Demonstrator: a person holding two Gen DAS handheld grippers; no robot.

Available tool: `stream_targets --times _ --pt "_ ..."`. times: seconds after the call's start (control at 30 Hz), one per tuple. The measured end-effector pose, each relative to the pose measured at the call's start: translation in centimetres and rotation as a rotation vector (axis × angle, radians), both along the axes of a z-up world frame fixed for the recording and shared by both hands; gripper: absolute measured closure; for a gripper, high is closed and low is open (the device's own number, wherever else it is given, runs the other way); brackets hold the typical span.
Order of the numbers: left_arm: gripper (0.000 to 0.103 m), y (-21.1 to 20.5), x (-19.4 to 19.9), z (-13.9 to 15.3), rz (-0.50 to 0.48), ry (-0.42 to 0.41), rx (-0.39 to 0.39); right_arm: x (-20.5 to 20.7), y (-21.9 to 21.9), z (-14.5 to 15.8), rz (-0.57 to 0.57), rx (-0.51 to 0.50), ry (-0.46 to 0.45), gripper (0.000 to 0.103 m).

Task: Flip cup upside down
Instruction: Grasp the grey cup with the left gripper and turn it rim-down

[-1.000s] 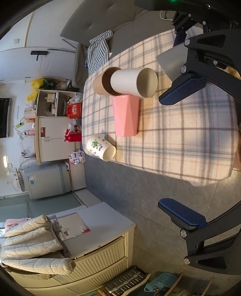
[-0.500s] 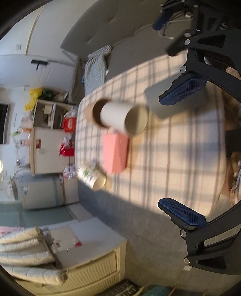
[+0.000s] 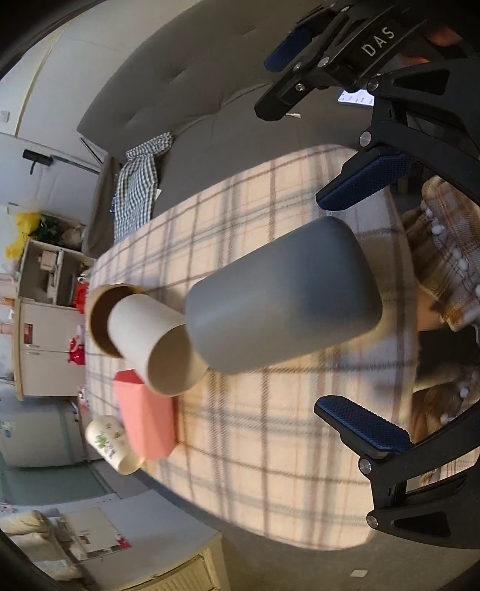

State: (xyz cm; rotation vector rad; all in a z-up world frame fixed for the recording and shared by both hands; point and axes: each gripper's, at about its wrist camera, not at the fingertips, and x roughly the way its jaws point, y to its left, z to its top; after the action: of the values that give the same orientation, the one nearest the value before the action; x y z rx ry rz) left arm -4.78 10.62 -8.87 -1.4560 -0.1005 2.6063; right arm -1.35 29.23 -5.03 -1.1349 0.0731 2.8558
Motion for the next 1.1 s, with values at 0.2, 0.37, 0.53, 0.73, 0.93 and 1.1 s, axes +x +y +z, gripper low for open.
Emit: stream_targets --times 0.2,0.37,0.53,0.73,0.93,1.1 --pt "0.014 0.2 -1.0 -1.5 0.001 -0.036 0.030 -0.5 0.2 -1.0 0.003 -0.005 -0.024 0.011" --pt "0.024 0.5 -1.2 -1.5 -0.057 -0.055 0.028 -0.6 0.4 -1.4 -0.003 -0.020 -0.029 0.011" --pt "0.025 -0.7 -0.6 0.3 -0.096 -0.023 -0.030 -0.6 -0.5 -1.0 0.020 -0.014 -0.018 0.011" --pt "0.026 -2.2 -0.3 2.8 -0.101 0.075 -0.101 -0.5 -1.1 -0.7 0.030 -0.007 -0.011 0.011" --pt "0.029 -4.1 -1.0 3.4 -0.068 0.093 -0.089 -0.4 -2.0 -0.5 0.047 0.001 -0.002 0.011" --pt "0.030 -5.1 -1.4 4.1 -0.051 0.122 -0.074 -0.4 -2.5 -0.4 0.060 0.011 -0.001 0.011"
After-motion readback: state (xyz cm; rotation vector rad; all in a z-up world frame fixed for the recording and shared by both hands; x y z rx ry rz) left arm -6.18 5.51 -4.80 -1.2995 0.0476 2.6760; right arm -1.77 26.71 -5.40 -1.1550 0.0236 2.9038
